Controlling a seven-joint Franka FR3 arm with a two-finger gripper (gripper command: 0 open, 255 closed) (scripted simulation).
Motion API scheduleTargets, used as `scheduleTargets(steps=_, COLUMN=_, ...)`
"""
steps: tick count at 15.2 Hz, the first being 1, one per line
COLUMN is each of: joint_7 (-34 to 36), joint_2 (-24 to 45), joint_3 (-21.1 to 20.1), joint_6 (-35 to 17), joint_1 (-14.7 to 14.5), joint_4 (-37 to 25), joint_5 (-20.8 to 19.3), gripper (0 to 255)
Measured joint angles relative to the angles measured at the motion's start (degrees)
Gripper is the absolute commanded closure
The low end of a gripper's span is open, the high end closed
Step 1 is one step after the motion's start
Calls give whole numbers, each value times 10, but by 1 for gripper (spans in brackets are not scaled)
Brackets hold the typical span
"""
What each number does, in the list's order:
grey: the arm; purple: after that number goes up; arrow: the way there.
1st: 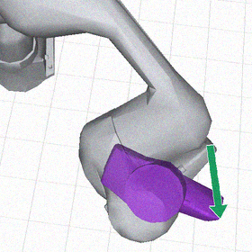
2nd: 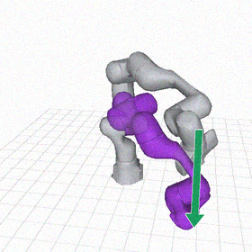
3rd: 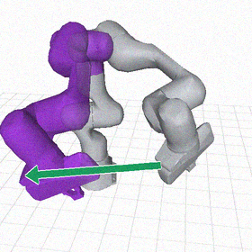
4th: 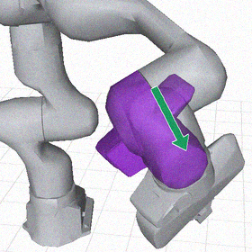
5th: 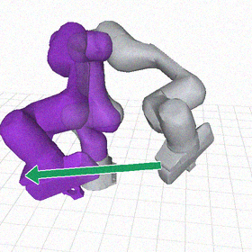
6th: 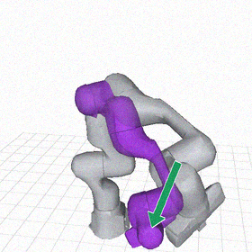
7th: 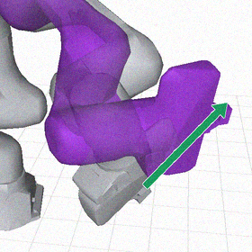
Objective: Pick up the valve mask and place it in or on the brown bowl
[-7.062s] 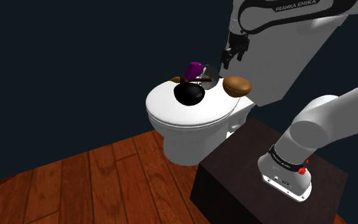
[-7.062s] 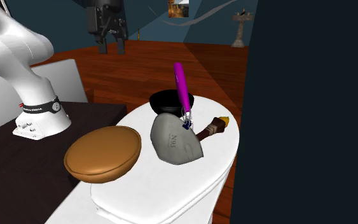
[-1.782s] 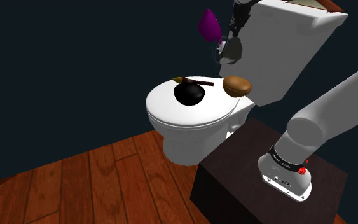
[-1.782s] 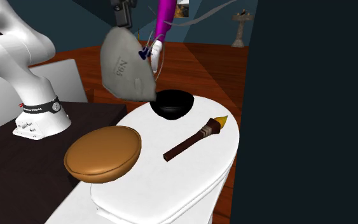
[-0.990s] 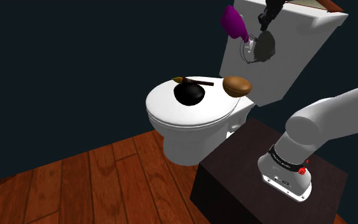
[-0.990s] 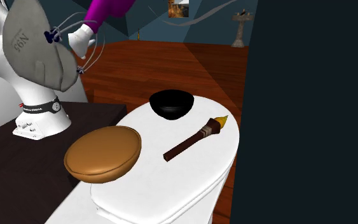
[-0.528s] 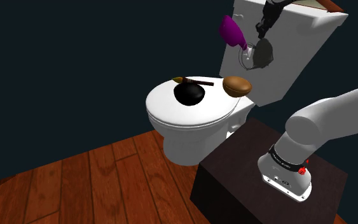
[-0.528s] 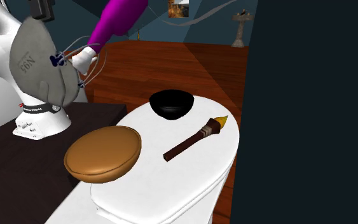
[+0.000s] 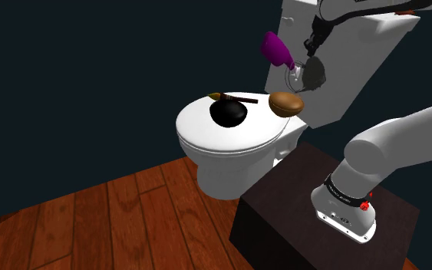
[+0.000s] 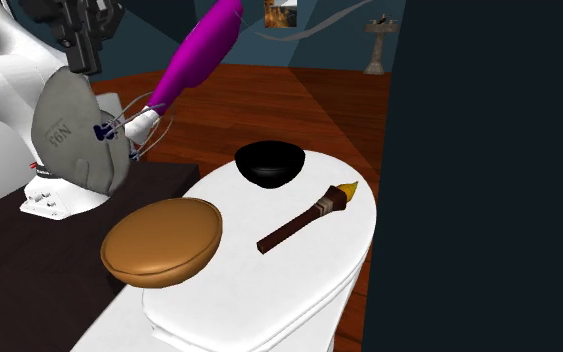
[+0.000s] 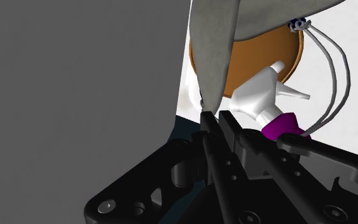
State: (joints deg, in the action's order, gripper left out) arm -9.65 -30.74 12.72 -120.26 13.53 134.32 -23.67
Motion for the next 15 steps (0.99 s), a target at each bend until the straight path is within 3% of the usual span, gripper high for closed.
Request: scheduleTargets(steps=15, joint_7=32, joint_2=18, joint_3=11, joint_6=-106, joint_1=11, joint_4=90, joint_5=-28, gripper=255)
